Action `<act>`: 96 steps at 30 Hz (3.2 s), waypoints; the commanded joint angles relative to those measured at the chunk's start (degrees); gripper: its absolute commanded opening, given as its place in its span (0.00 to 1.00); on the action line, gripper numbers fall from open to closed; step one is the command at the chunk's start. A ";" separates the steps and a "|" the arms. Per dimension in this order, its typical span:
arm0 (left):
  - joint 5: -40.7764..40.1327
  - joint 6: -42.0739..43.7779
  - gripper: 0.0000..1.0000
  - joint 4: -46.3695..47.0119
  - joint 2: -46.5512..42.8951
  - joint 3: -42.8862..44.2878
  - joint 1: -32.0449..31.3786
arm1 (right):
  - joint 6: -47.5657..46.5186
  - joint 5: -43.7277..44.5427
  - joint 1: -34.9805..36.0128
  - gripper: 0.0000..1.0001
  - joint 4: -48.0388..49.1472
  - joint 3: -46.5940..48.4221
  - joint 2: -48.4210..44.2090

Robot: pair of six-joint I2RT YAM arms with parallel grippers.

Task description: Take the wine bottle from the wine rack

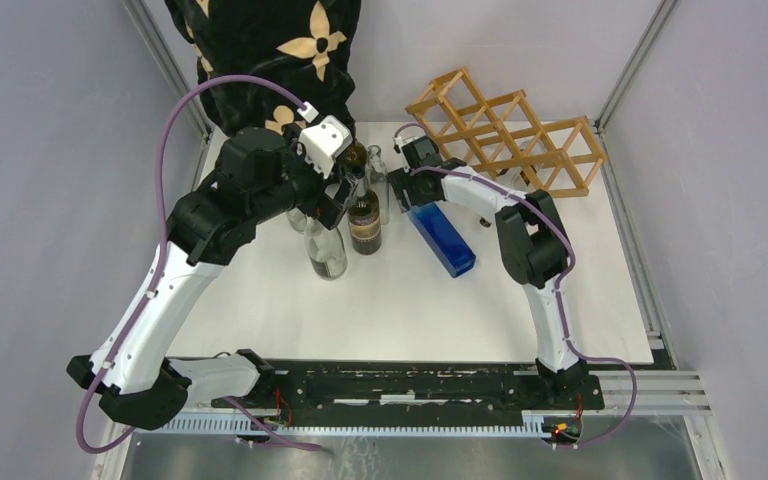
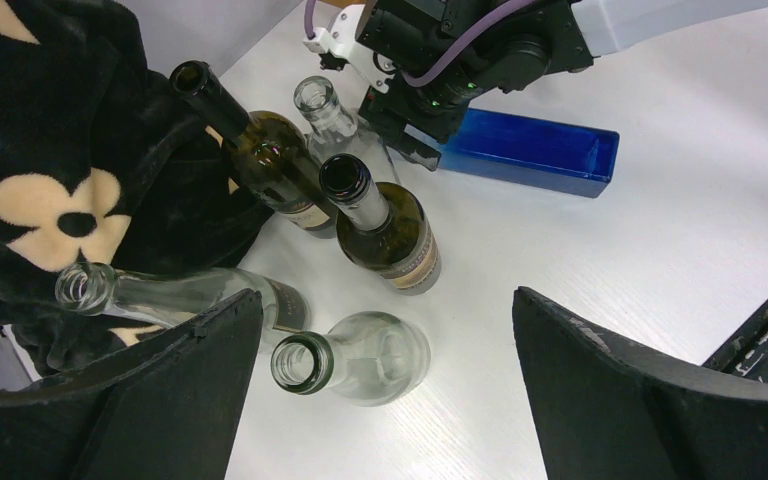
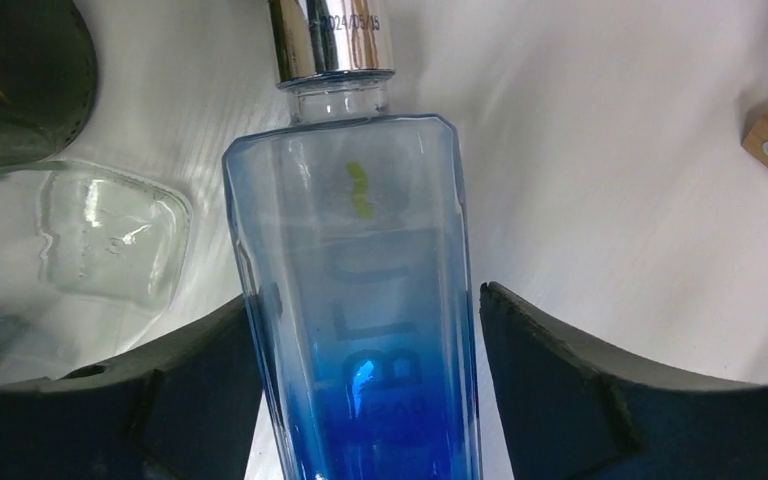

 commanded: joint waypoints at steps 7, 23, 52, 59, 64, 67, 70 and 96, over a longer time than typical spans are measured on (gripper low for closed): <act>0.54 1.52 1.00 2.12 -0.07 1.55 0.15 | 6.89 -6.73 -4.76 0.27 10.47 -6.63 -9.90; 1.75 0.79 1.00 2.12 -0.19 2.39 0.15 | 7.55 -1.77 -4.09 0.00 53.20 -31.62 -36.99; 1.68 1.42 1.00 2.19 -0.25 2.11 0.15 | -4.56 -5.95 -0.26 0.76 72.52 -47.22 -38.63; 2.07 1.38 1.00 2.12 -0.67 2.42 0.15 | -4.43 -6.12 -0.30 0.98 66.96 -46.96 -42.62; 2.03 1.09 1.00 1.71 -0.46 2.98 0.15 | -2.99 -5.36 -0.27 0.98 62.50 -48.14 -48.42; 2.05 1.30 1.00 1.35 -0.50 3.33 0.15 | 0.28 -3.28 -0.36 0.98 55.23 -48.04 -53.24; 1.64 1.79 1.00 1.33 -0.68 3.52 0.15 | 6.51 3.61 -1.28 0.98 39.82 -45.34 -56.99; 2.86 2.84 1.00 0.26 -0.41 4.45 0.15 | 46.57 8.05 -21.59 0.98 33.43 -54.40 -45.07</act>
